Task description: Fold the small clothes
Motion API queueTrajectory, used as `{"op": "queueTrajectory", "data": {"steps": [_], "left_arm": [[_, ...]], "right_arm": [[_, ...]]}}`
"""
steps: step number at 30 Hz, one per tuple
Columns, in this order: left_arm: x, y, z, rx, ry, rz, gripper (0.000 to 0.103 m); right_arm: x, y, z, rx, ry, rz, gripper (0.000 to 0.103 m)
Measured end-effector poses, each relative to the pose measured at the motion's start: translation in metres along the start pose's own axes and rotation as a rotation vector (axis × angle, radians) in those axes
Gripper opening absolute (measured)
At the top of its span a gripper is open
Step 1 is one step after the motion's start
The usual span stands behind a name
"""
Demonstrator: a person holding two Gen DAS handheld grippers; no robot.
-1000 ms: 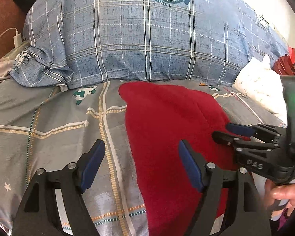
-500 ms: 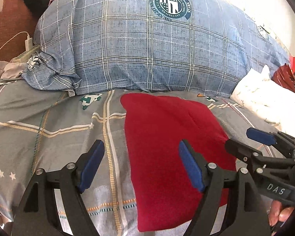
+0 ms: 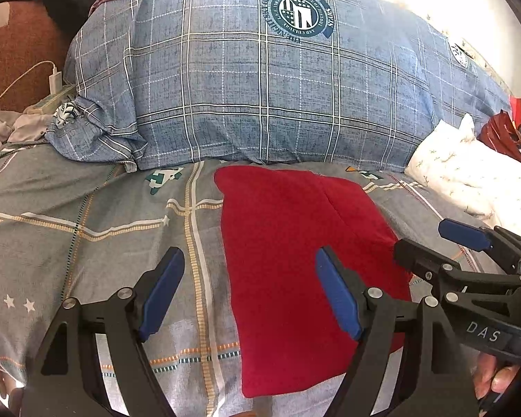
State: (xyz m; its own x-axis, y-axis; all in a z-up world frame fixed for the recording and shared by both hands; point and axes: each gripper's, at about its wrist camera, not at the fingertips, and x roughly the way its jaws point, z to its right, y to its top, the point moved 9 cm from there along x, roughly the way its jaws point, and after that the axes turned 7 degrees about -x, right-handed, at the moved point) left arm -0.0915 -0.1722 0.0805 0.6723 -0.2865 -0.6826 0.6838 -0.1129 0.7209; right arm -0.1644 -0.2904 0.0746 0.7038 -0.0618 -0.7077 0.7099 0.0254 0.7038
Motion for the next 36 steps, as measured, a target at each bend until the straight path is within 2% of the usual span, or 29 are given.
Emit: {"op": "queueTrajectory", "data": {"steps": [18,36], "left_arm": [[-0.001,0.004,-0.012,-0.011,0.028,0.022,0.078],[0.008,0.001,-0.020,-0.016,0.038,0.008,0.078]], "right_arm": [[0.000,0.001,-0.004,0.001,0.000,-0.006,0.079],[0.008,-0.001,-0.008,-0.002,0.013,-0.021,0.079]]}}
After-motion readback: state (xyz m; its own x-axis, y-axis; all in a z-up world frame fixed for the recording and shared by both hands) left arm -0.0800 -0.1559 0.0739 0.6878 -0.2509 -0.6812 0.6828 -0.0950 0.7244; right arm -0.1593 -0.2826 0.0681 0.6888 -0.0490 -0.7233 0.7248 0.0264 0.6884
